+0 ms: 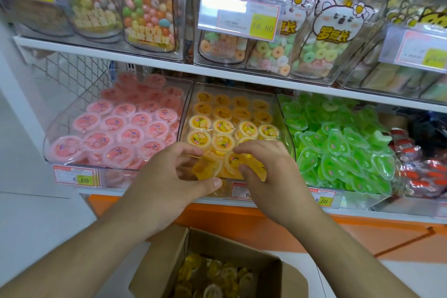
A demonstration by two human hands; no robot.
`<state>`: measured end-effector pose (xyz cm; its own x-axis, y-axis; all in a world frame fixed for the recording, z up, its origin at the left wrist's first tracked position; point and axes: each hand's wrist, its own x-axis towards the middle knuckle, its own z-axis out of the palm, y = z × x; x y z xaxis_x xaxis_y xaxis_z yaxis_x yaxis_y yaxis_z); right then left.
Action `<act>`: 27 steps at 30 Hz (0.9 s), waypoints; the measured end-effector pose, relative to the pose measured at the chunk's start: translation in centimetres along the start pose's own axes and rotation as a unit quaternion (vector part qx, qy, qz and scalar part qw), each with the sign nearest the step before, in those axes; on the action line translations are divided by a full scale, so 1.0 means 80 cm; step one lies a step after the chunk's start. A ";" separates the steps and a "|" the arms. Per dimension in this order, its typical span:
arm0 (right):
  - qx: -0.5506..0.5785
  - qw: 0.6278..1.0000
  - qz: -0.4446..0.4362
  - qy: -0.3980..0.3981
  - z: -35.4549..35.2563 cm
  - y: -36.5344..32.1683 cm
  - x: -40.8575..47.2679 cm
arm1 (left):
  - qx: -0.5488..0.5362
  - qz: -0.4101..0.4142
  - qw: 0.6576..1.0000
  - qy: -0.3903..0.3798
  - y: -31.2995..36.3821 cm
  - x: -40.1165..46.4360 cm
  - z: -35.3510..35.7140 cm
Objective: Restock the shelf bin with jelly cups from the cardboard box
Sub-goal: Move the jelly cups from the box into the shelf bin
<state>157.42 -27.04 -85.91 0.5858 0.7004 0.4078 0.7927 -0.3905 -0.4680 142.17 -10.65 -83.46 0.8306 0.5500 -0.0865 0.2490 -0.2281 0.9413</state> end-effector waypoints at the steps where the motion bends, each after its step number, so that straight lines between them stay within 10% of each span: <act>1: 0.027 1.000 -0.001 -0.012 -0.005 -0.005 0.000 | -0.010 -0.002 1.000 0.002 0.001 0.001 0.000; 10: 0.131 0.989 -0.042 -0.046 -0.007 -0.046 -0.004 | -0.162 -0.076 0.983 -0.040 0.003 0.002 -0.002; 27: -0.008 1.000 0.012 -0.011 0.040 -0.034 0.019 | 0.179 0.089 0.974 0.105 -0.018 0.009 -0.026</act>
<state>155.64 -23.01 -86.49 0.6002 0.7040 0.3796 0.7818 -0.4163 -0.4641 141.38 -8.29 -84.17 0.7663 0.6192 0.1713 0.2993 -0.5800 0.7576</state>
